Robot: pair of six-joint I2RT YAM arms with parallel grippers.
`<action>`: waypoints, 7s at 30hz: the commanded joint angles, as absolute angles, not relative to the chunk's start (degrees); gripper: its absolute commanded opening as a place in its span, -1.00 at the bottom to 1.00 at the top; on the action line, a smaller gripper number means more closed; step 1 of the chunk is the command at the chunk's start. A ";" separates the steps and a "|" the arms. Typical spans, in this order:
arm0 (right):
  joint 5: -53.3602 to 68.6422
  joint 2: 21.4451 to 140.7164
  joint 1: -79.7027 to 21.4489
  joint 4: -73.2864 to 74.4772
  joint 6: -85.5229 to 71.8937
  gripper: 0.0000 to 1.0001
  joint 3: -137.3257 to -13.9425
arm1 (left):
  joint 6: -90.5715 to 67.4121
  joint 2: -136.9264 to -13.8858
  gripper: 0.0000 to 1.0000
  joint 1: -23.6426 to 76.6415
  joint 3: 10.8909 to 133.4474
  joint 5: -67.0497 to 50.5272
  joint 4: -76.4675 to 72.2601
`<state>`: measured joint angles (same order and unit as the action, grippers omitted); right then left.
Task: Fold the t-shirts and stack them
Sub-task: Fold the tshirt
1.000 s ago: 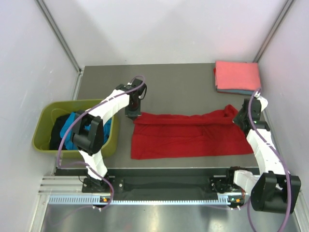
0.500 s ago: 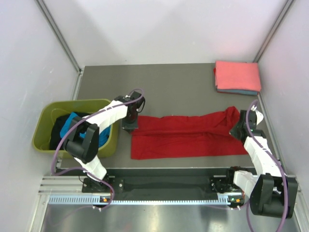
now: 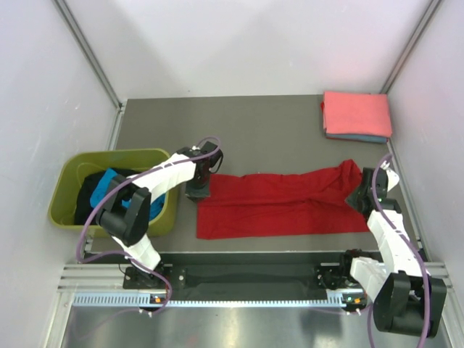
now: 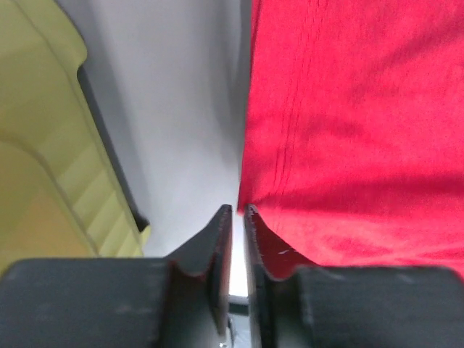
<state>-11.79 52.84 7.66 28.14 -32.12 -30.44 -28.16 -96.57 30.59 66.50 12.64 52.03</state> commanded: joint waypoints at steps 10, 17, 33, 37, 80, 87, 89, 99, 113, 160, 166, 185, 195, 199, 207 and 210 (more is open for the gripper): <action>-3.18 51.32 8.35 22.70 -36.48 -0.38 -34.90 | -26.28 -98.34 -0.60 32.61 81.73 16.17 53.72; 4.39 64.15 7.56 11.27 -33.58 -0.45 -37.70 | -23.64 -113.35 -0.75 32.43 89.99 18.71 51.24; 0.27 88.32 7.91 0.44 -31.03 -0.43 -44.91 | -26.36 -128.84 -0.80 30.59 98.70 28.47 55.90; -2.21 93.59 9.05 -1.23 -31.72 -0.47 -46.93 | -27.86 -129.29 -0.80 28.66 96.86 28.13 55.55; -5.11 74.80 11.51 29.79 -28.39 -0.34 -55.82 | -22.85 -112.87 -0.61 32.25 108.47 12.59 59.52; 1.76 70.31 12.39 31.72 -31.55 -0.35 -47.21 | -22.32 -97.67 -0.59 35.33 90.82 -1.65 48.44; 0.27 70.66 13.00 32.78 -31.38 -0.37 -45.63 | -22.50 -94.68 -0.59 35.42 88.08 -1.41 46.85; -11.34 65.31 20.21 32.17 -28.04 -0.50 -38.67 | -21.62 -91.41 -0.59 35.42 80.07 1.40 45.97; -2.47 60.55 16.27 37.44 -20.31 -0.31 -49.64 | -21.36 -88.69 -0.57 35.42 79.02 -5.00 45.71; 14.42 90.89 2.82 34.81 -4.04 -0.76 -58.72 | -22.15 -88.68 -0.56 35.42 74.18 -12.48 42.80; 10.38 80.71 -1.47 34.63 -8.95 -0.94 -52.05 | -24.95 -88.59 -0.57 36.03 73.13 -15.64 39.48; 7.74 58.99 -9.58 41.48 -28.03 -0.46 -41.04 | -32.87 -95.18 -0.56 42.89 71.36 -13.63 30.06; -10.89 61.69 -9.40 24.48 -28.13 -0.43 -45.44 | -33.04 -110.73 -0.58 40.44 86.99 -0.71 38.66; -5.75 72.30 -9.49 17.51 -26.72 -0.45 -47.72 | -32.79 -115.13 -0.59 37.80 90.79 2.98 41.92; -5.54 80.33 -9.67 18.28 -26.54 -0.42 -55.02 | -26.90 -113.21 -0.39 30.59 93.96 8.44 50.44; -8.07 79.98 -9.49 20.91 -26.11 -0.38 -56.24 | -23.30 -113.64 -0.37 27.25 95.09 7.38 54.29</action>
<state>-5.87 80.97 -8.91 21.76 -27.05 -52.77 -27.99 -116.29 30.35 92.42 5.91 47.75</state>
